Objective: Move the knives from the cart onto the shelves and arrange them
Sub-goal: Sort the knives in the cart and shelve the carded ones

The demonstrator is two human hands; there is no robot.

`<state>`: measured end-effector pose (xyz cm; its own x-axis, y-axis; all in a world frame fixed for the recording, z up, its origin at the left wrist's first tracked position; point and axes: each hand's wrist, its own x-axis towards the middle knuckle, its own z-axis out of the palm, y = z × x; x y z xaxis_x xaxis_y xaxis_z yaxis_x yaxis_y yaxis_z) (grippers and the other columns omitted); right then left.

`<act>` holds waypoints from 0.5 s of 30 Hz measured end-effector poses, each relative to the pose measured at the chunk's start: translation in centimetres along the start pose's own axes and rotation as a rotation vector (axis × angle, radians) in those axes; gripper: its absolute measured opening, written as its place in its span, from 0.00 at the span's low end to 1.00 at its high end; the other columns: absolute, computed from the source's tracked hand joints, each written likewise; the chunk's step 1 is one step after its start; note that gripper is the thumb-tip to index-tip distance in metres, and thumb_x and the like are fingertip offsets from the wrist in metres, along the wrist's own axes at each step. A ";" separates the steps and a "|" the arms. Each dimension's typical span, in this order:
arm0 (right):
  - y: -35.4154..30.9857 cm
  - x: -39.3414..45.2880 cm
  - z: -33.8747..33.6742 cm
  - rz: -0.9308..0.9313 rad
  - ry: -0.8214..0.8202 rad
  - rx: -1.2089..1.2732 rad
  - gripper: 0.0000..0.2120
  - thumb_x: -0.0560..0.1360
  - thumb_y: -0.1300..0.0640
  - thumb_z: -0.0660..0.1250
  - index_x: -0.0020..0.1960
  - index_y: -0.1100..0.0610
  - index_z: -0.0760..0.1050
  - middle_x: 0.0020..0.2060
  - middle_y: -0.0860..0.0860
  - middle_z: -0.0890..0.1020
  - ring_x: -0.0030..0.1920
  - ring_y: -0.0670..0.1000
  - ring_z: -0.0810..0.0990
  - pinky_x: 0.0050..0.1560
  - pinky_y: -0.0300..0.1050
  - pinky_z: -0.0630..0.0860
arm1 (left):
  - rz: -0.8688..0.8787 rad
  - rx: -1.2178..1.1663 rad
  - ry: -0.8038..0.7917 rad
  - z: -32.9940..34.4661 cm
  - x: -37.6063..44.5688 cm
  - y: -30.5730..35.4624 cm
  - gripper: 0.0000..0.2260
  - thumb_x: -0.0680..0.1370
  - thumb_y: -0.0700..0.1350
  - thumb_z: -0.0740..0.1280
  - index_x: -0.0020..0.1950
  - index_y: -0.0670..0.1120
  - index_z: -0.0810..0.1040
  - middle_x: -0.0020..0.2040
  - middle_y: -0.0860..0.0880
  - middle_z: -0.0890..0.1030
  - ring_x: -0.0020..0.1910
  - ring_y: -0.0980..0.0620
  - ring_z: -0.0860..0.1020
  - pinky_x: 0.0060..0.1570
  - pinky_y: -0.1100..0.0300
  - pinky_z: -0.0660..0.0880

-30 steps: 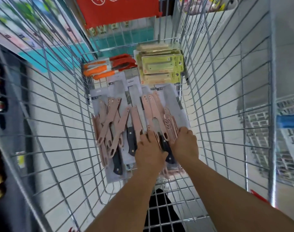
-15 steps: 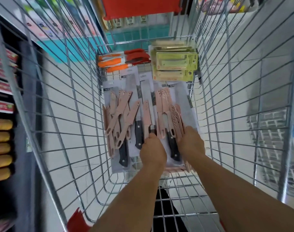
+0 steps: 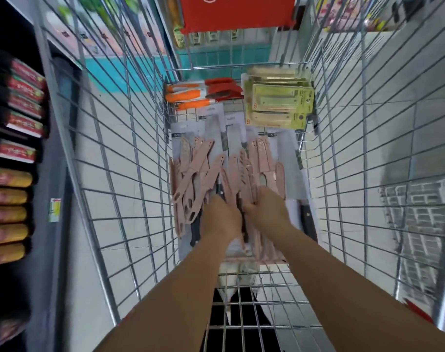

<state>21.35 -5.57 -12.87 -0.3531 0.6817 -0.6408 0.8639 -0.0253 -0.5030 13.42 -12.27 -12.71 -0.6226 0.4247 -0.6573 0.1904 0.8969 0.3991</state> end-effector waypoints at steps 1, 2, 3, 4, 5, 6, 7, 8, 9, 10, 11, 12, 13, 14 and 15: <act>-0.9 0.1 0.9 -0.017 -0.029 0.011 0.07 0.74 0.58 0.65 0.39 0.55 0.68 0.34 0.50 0.74 0.37 0.53 0.75 0.32 0.43 0.67 | -0.008 0.009 0.015 -0.8 0.3 -0.3 0.07 0.75 0.41 0.61 0.48 0.39 0.75 0.43 0.41 0.79 0.41 0.42 0.77 0.34 0.57 0.67; -1.6 0.4 1.8 -0.029 -0.056 0.011 0.05 0.73 0.58 0.65 0.41 0.56 0.70 0.37 0.52 0.76 0.39 0.55 0.76 0.35 0.45 0.70 | -0.017 0.017 0.026 -1.6 0.5 -0.6 0.07 0.74 0.40 0.61 0.49 0.40 0.75 0.43 0.42 0.79 0.43 0.42 0.77 0.36 0.57 0.69; -2.3 0.6 2.7 -0.048 -0.069 0.007 0.05 0.74 0.57 0.65 0.43 0.57 0.70 0.39 0.53 0.76 0.41 0.55 0.76 0.38 0.45 0.70 | -0.030 0.032 0.035 -2.3 0.7 -0.8 0.06 0.74 0.40 0.62 0.49 0.40 0.73 0.43 0.43 0.78 0.44 0.42 0.77 0.38 0.56 0.70; -2.8 0.8 3.5 -0.046 -0.076 -0.002 0.06 0.75 0.57 0.65 0.42 0.57 0.68 0.39 0.52 0.75 0.41 0.54 0.74 0.37 0.44 0.68 | -0.045 0.058 0.045 -3.0 1.0 -1.0 0.05 0.75 0.40 0.62 0.49 0.41 0.72 0.42 0.43 0.76 0.43 0.42 0.76 0.39 0.56 0.69; -3.3 0.9 4.1 -0.040 -0.070 0.004 0.09 0.76 0.57 0.64 0.40 0.56 0.67 0.38 0.51 0.72 0.39 0.52 0.72 0.35 0.43 0.65 | -0.057 0.082 0.057 -3.5 1.2 -1.2 0.04 0.75 0.40 0.62 0.49 0.42 0.71 0.41 0.45 0.75 0.42 0.44 0.74 0.39 0.56 0.69; -3.5 1.1 4.7 -0.033 -0.061 0.017 0.11 0.76 0.58 0.64 0.37 0.54 0.65 0.36 0.50 0.71 0.37 0.52 0.71 0.32 0.42 0.63 | -0.063 0.102 0.072 -3.8 1.6 -1.4 0.03 0.76 0.39 0.62 0.49 0.42 0.72 0.41 0.45 0.74 0.41 0.45 0.73 0.38 0.56 0.68; -3.8 1.3 5.3 -0.039 -0.049 0.024 0.11 0.76 0.59 0.63 0.36 0.53 0.65 0.37 0.50 0.72 0.38 0.52 0.72 0.32 0.42 0.64 | -0.059 0.111 0.085 -4.1 1.9 -1.5 0.04 0.76 0.39 0.62 0.49 0.42 0.73 0.41 0.45 0.75 0.40 0.45 0.72 0.38 0.57 0.68; -4.0 1.5 6.0 -0.037 -0.037 0.030 0.09 0.75 0.60 0.62 0.37 0.54 0.67 0.39 0.52 0.74 0.40 0.54 0.75 0.34 0.44 0.69 | -0.049 0.113 0.087 -4.2 2.3 -1.7 0.03 0.76 0.38 0.62 0.48 0.42 0.74 0.42 0.45 0.76 0.40 0.46 0.72 0.37 0.57 0.67; -4.1 1.6 6.4 -0.031 -0.022 0.040 0.05 0.75 0.60 0.60 0.41 0.55 0.71 0.41 0.54 0.76 0.42 0.55 0.77 0.39 0.47 0.74 | -0.031 0.110 0.079 -4.2 2.4 -1.7 0.04 0.76 0.39 0.63 0.48 0.43 0.76 0.43 0.46 0.77 0.40 0.47 0.72 0.37 0.57 0.68; -4.1 1.6 6.6 -0.024 -0.007 0.053 0.05 0.75 0.59 0.59 0.45 0.55 0.73 0.44 0.55 0.78 0.43 0.56 0.78 0.43 0.50 0.77 | -0.005 0.106 0.074 -4.1 2.6 -1.7 0.05 0.76 0.39 0.62 0.49 0.44 0.77 0.43 0.47 0.78 0.40 0.47 0.73 0.39 0.57 0.69; -4.2 1.6 6.7 -0.023 -0.010 0.046 0.07 0.76 0.59 0.57 0.48 0.56 0.74 0.46 0.55 0.78 0.43 0.56 0.78 0.45 0.51 0.78 | 0.024 0.099 0.069 -3.9 2.7 -1.9 0.08 0.76 0.39 0.62 0.52 0.45 0.77 0.44 0.48 0.78 0.41 0.48 0.74 0.41 0.56 0.71; -4.3 1.5 6.7 -0.034 -0.024 0.024 0.09 0.77 0.58 0.56 0.52 0.56 0.73 0.49 0.56 0.76 0.45 0.56 0.77 0.47 0.51 0.78 | 0.061 0.087 0.068 -3.7 2.9 -2.1 0.11 0.76 0.39 0.60 0.56 0.47 0.77 0.45 0.48 0.79 0.43 0.48 0.75 0.44 0.55 0.73; -4.3 1.4 6.6 -0.050 -0.045 -0.003 0.11 0.78 0.57 0.55 0.56 0.57 0.72 0.52 0.56 0.75 0.47 0.57 0.77 0.50 0.52 0.77 | 0.098 0.079 0.066 -3.6 2.9 -2.2 0.14 0.77 0.39 0.59 0.60 0.49 0.75 0.48 0.47 0.80 0.45 0.47 0.77 0.47 0.54 0.75; -4.2 1.3 6.5 -0.068 -0.066 -0.031 0.14 0.79 0.56 0.53 0.60 0.58 0.70 0.56 0.57 0.73 0.51 0.58 0.76 0.54 0.54 0.76 | 0.138 0.099 0.075 -3.5 3.0 -2.4 0.17 0.77 0.40 0.59 0.64 0.51 0.73 0.52 0.47 0.79 0.49 0.46 0.77 0.49 0.54 0.74; -4.1 1.1 6.3 -0.089 -0.085 -0.045 0.15 0.80 0.55 0.52 0.63 0.58 0.68 0.58 0.58 0.71 0.54 0.59 0.75 0.57 0.55 0.74 | 0.174 0.163 0.083 -3.6 2.9 -2.5 0.19 0.78 0.40 0.59 0.68 0.51 0.69 0.56 0.46 0.77 0.53 0.45 0.76 0.49 0.55 0.73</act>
<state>15.12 -9.37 -15.15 -0.4566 0.6149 -0.6429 0.8426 0.0669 -0.5344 8.41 -13.76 -13.34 -0.6285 0.5690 -0.5303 0.4163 0.8220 0.3887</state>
